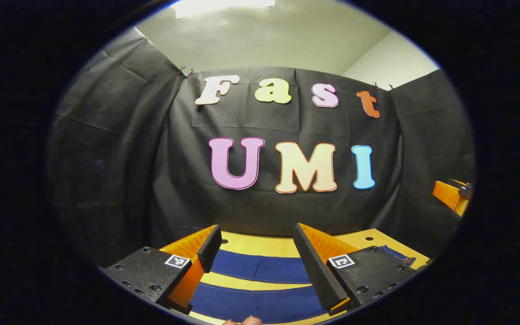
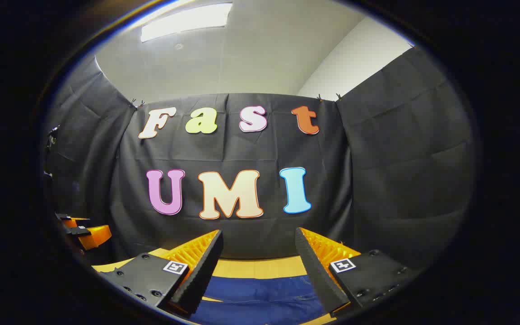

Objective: Grasp the waist and the cuffs of the jeans and fold them to make the two legs overlap; first hold the waist and fold one-third of the jeans toward the cuffs, then hold the cuffs and fold the remaining one-third in the same direction to finish folding.

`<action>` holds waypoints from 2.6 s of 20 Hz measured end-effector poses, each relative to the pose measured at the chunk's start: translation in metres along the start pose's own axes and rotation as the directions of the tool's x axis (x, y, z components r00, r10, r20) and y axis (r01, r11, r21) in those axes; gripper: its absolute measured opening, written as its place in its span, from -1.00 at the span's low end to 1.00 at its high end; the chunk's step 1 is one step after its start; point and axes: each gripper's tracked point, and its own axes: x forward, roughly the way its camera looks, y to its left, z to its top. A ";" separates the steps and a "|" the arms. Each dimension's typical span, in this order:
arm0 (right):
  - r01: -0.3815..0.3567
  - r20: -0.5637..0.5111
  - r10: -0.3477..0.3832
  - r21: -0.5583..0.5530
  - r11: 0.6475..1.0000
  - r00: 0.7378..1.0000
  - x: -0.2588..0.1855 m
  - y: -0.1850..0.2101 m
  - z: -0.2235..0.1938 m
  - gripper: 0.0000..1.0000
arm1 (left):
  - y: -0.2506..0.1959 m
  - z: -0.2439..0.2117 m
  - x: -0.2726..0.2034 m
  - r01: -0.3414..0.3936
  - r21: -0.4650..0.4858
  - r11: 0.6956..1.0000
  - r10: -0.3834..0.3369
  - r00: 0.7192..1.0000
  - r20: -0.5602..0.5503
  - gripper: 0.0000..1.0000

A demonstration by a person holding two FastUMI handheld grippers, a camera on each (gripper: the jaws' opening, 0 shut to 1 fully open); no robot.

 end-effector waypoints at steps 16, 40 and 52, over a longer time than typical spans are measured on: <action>-0.034 -0.003 0.034 -0.013 0.999 0.999 0.016 -0.006 -0.004 0.94 | -0.020 -0.012 0.003 0.017 0.041 0.999 -0.016 1.000 -0.023 0.90; -0.147 -0.091 0.144 -0.025 0.989 0.985 0.084 -0.019 -0.088 0.96 | 0.109 -0.187 -0.055 0.285 0.515 0.809 0.057 0.833 -0.551 0.91; -0.147 -0.145 0.136 -0.067 0.987 0.980 0.089 -0.019 -0.113 1.00 | 0.138 -0.293 -0.096 0.604 0.589 0.537 0.111 0.641 -0.759 0.91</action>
